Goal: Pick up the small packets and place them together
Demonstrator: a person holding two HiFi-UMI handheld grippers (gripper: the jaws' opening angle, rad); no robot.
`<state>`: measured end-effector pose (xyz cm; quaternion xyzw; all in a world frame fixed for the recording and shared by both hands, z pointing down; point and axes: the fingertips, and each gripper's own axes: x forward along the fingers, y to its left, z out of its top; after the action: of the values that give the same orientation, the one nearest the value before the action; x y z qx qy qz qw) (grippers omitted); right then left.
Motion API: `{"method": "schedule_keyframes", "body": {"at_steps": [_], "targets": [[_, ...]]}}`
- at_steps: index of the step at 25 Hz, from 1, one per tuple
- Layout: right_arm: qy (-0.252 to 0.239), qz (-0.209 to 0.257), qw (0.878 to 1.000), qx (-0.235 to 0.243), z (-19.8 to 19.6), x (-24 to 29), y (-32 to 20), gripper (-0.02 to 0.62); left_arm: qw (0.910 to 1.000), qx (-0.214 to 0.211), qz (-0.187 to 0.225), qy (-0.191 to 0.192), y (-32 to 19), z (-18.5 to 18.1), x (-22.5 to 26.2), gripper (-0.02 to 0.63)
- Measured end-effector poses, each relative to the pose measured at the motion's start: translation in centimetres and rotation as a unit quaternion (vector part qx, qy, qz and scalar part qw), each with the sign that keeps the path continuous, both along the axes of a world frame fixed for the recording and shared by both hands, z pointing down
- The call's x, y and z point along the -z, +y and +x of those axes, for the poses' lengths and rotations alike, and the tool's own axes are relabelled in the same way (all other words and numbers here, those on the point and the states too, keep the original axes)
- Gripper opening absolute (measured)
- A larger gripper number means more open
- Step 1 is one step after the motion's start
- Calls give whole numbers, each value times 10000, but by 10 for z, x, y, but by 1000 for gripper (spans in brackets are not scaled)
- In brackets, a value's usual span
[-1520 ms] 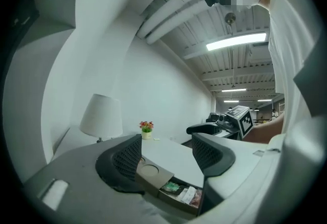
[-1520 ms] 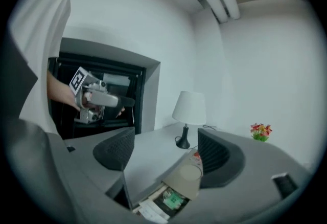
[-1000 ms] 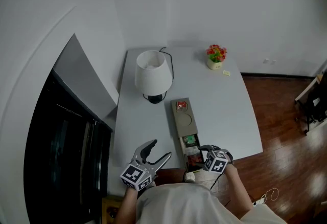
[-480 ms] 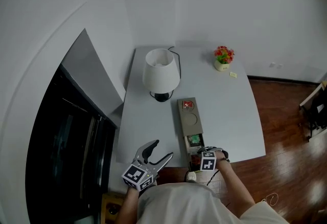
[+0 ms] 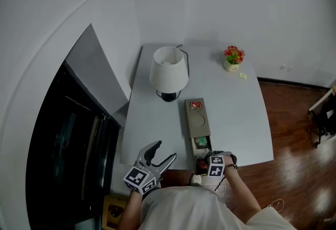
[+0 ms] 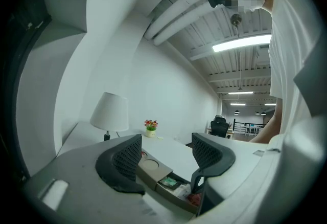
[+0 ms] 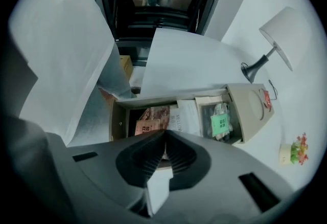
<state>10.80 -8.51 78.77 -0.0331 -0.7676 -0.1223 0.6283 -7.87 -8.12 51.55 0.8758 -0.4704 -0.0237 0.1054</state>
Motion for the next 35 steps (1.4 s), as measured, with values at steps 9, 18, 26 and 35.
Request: {"method": "schedule_keyframes", "body": {"at_steps": [9, 18, 26, 35], "targets": [[-373, 50, 9993, -46, -1, 39, -5, 5, 9999, -130, -30, 63, -10, 6, -1, 299], [-704, 887, 9932, 261, -23, 125, -79, 5, 9999, -166, 2, 30, -27, 3, 0, 299], [-321, 384, 9956, 791, -46, 117, -151, 5, 10000, -28, -34, 59, -38, -2, 1, 299], [71, -42, 9957, 919, -69, 66, -204, 5, 9993, 324, -141, -124, -41, -22, -5, 299]]}}
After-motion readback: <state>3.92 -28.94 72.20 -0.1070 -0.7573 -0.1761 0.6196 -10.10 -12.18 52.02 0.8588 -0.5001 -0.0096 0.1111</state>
